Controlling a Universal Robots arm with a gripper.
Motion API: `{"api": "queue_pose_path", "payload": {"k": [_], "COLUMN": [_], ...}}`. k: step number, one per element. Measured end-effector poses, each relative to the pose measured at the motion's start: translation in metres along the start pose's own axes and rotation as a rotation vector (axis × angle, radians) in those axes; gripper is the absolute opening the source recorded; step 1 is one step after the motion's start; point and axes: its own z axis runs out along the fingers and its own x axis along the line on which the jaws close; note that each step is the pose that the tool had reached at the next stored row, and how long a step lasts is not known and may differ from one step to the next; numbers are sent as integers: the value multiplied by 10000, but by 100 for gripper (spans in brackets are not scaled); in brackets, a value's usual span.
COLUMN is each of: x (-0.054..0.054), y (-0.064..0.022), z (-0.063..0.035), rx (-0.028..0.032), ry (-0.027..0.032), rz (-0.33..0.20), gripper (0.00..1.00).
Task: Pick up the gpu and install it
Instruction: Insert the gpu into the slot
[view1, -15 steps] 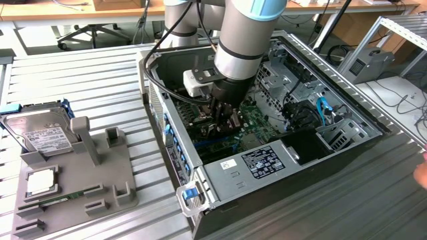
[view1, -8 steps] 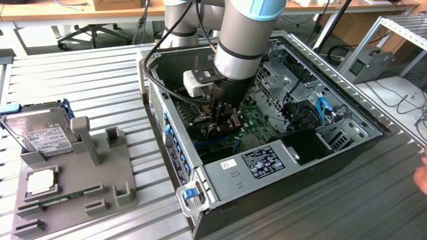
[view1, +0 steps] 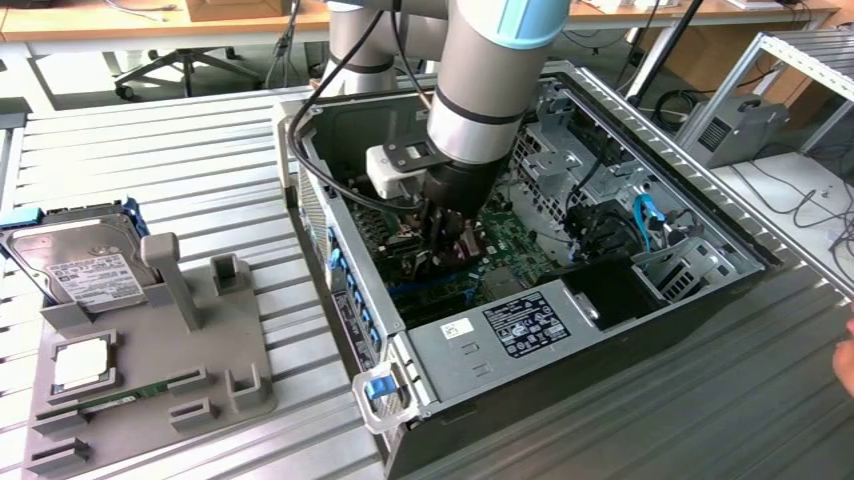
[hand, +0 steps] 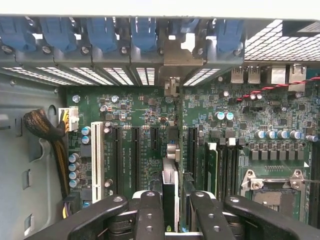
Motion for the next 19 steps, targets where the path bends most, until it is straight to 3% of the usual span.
{"api": "queue_pose_path", "payload": {"k": [17,19], "x": [0,-1], "y": [-1,-2], "z": [58,61], "rx": [1,4], "ry": [-3,-7], "rz": [-8,-9], "gripper": [26,33]}}
